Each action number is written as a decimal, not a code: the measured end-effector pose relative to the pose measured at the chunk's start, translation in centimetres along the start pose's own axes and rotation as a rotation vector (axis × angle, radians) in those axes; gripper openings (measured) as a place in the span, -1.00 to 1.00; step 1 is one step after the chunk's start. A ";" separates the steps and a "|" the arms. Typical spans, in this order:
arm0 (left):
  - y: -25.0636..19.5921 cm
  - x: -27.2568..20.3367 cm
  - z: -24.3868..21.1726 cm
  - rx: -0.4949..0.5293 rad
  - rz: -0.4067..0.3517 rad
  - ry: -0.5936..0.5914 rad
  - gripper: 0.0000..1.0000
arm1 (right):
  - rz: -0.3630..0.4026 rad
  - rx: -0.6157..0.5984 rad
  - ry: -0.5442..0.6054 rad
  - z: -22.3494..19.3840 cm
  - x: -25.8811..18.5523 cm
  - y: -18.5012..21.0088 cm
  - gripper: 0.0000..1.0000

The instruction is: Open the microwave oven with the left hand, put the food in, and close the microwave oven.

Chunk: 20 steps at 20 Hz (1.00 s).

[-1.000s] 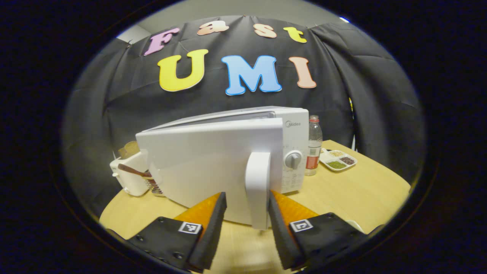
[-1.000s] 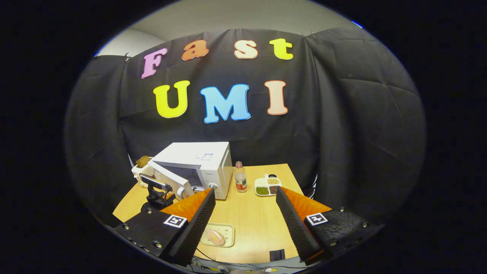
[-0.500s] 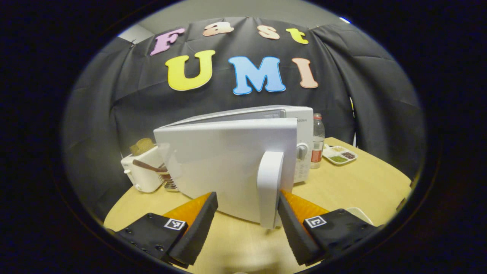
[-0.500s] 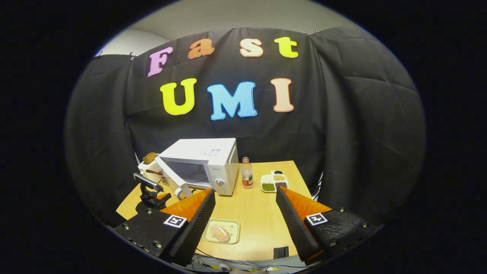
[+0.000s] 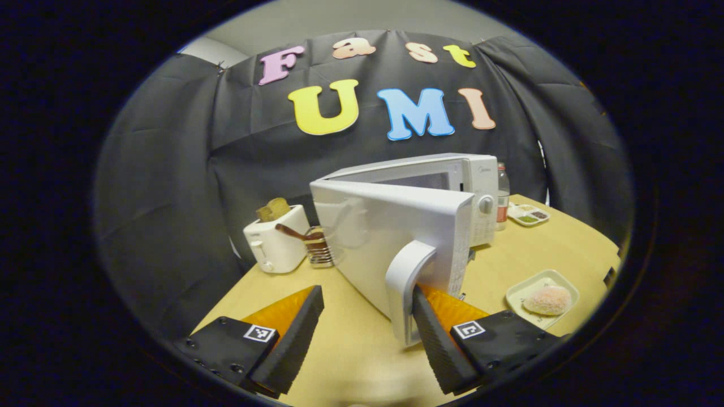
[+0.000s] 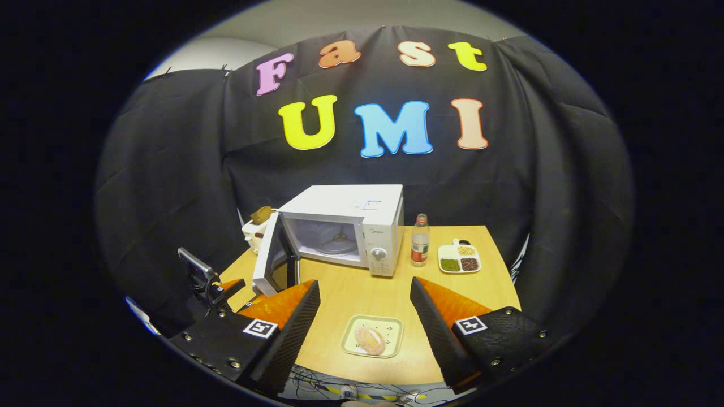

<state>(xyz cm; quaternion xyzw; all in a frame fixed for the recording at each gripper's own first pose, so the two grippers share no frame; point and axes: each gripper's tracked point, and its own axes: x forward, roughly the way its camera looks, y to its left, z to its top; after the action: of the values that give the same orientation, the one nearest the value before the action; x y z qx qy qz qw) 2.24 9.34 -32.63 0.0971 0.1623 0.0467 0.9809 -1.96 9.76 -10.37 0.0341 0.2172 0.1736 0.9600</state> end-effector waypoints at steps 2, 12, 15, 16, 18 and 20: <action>2.9 -1.0 -0.8 -0.038 0.025 0.014 0.90 | 0.037 -0.004 0.002 0.0 0.5 1.9 0.96; 11.0 -3.1 -3.9 -0.137 0.042 0.037 0.93 | 0.111 -0.037 0.014 -0.7 2.6 7.4 0.96; 11.8 -3.4 -3.3 -0.053 0.079 0.022 0.95 | 0.107 -0.038 0.009 -0.6 2.8 7.6 0.96; 12.3 -3.6 -3.5 -0.045 0.092 0.024 1.00 | 0.103 -0.041 0.013 -0.8 3.1 7.5 0.96; 12.6 -4.1 -3.4 -0.022 0.105 0.026 1.00 | 0.099 -0.045 0.018 -1.1 3.5 7.2 0.96; 12.3 -4.7 -2.4 -0.042 0.102 0.004 0.95 | 0.095 -0.059 0.022 -1.7 4.2 6.8 0.96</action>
<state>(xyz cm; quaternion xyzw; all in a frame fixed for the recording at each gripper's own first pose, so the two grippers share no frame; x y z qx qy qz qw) -3.70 21.22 -30.86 0.0844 0.1580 0.1001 0.9787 -1.32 17.60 -12.61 0.0143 0.2205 0.2257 0.9488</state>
